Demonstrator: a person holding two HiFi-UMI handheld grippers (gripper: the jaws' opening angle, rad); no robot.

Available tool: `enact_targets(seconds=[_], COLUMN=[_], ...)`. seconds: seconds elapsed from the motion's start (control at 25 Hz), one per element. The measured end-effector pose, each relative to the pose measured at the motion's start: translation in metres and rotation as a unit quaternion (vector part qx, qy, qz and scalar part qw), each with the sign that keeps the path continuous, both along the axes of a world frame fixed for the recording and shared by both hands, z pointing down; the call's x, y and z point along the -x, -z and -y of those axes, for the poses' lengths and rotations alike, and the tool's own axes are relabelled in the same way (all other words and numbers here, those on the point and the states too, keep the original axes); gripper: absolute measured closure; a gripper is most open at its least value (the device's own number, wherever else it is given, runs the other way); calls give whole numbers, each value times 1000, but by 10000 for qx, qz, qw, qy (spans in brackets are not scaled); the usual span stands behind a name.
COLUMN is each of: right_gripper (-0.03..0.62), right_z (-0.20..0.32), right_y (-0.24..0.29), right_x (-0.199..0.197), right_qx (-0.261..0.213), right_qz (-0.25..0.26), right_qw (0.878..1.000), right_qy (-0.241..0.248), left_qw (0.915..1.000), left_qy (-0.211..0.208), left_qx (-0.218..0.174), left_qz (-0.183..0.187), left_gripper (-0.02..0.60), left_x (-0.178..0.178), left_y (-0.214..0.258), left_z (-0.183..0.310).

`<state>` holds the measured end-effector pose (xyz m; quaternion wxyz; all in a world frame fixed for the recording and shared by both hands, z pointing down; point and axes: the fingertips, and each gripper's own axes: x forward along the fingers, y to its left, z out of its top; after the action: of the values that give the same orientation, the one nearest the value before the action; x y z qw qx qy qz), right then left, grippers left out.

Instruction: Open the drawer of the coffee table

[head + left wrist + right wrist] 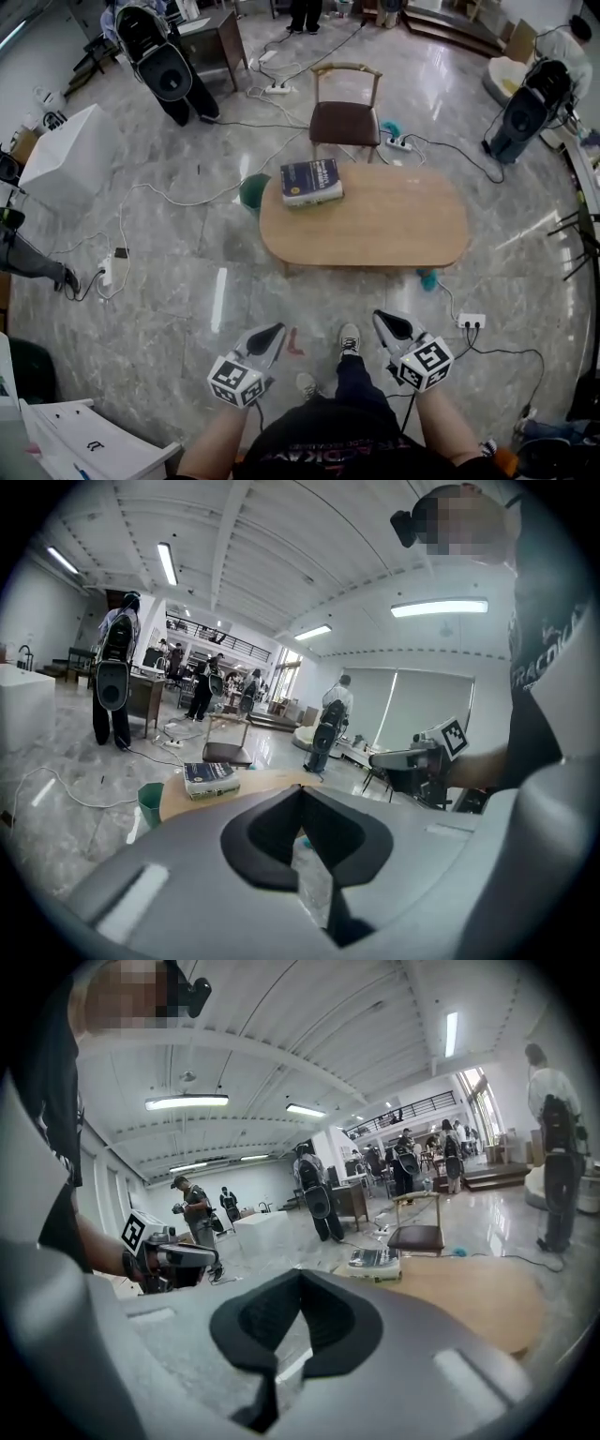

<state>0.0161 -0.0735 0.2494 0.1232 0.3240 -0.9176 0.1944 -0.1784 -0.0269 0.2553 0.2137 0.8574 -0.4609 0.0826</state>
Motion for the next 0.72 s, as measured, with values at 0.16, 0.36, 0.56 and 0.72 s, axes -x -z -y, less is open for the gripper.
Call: enact_targets(seconds=[0.16,0.36,0.56,0.72], right_gripper=[597,597,597,595], right_z=[15,60,92,118], right_y=[-7,-23,-76,-119], right_x=[-12,-26,-26,-19], right_qx=[79,2,197,194], right_qz=[-60,-151,-227,-273], right_qw=[9999,9999,9993,9990], right_qy=[-16,25,216,280], left_qw=[10000,9995,9985,9976], left_qy=[16,76,235,365], left_qx=[34,-62,100,121], left_qz=[89,317,485,569], left_gripper=[575,575,575,575], left_x=[-9,-13,-4,4], left_y=[-8,-29,-74,-114], left_z=[17,67,99,116])
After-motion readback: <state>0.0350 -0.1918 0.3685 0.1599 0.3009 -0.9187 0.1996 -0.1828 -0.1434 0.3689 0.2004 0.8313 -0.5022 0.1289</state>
